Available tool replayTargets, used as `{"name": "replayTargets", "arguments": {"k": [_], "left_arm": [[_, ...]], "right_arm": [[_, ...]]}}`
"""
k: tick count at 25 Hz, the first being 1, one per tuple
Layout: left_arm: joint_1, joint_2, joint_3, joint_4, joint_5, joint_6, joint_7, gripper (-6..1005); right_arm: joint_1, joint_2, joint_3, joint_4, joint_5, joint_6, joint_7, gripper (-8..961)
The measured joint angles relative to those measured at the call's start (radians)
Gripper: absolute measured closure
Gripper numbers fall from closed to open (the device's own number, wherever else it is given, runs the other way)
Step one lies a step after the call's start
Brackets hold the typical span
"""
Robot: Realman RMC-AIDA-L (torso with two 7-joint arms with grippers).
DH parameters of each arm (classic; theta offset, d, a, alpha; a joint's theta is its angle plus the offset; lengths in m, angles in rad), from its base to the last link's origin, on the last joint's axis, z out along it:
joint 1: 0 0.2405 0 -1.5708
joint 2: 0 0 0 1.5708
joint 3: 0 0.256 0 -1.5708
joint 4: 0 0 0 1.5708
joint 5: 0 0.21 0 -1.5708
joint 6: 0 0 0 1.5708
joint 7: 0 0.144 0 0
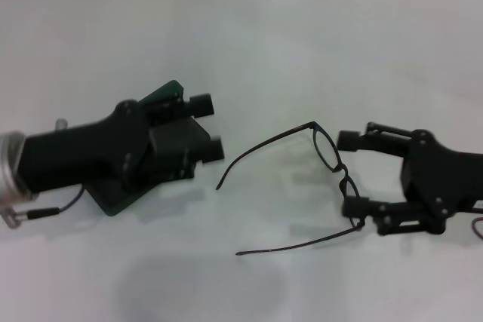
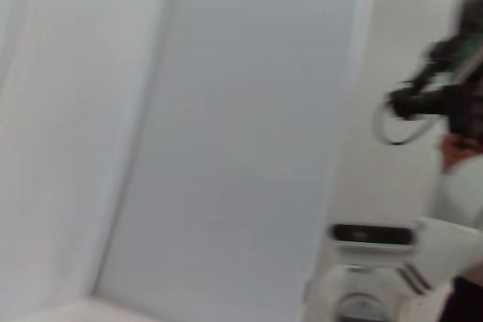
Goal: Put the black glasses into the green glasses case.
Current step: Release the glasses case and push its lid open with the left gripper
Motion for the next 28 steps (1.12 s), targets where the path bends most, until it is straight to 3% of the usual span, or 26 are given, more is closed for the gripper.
{"name": "replayTargets", "arguments": {"k": [2,4,8,12,20,28], "left_arm": [[0.009,-0.022,-0.002,0.144,0.064,-0.047,-0.142,274],[0.022,-0.044,0.039,0.406,0.176,-0.128,-0.380,283],[-0.002,-0.035,0.127,0.716,0.337,-0.230,-0.761,302],[-0.048,-0.036,0.160,0.933,0.559,-0.242,-0.974,303],[-0.115,-0.034,0.372,1.105,0.949,-0.241,-1.248,307],[-0.151,-0.037,0.524,1.042,1.179,-0.271,-1.302,315]], "right_arm": [[-0.013,-0.009,0.018,0.004,-0.001,0.001,0.004,87],[-0.022,-0.013,0.028,0.013,0.000,0.001,0.005,87],[-0.059,-0.013,0.066,0.015,0.002,0.001,0.003,88],[-0.081,-0.007,0.084,0.016,-0.001,0.007,-0.003,88],[-0.104,-0.006,0.106,0.018,0.004,0.020,-0.012,89],[-0.096,-0.006,0.109,0.009,0.006,0.040,-0.019,90]]}}
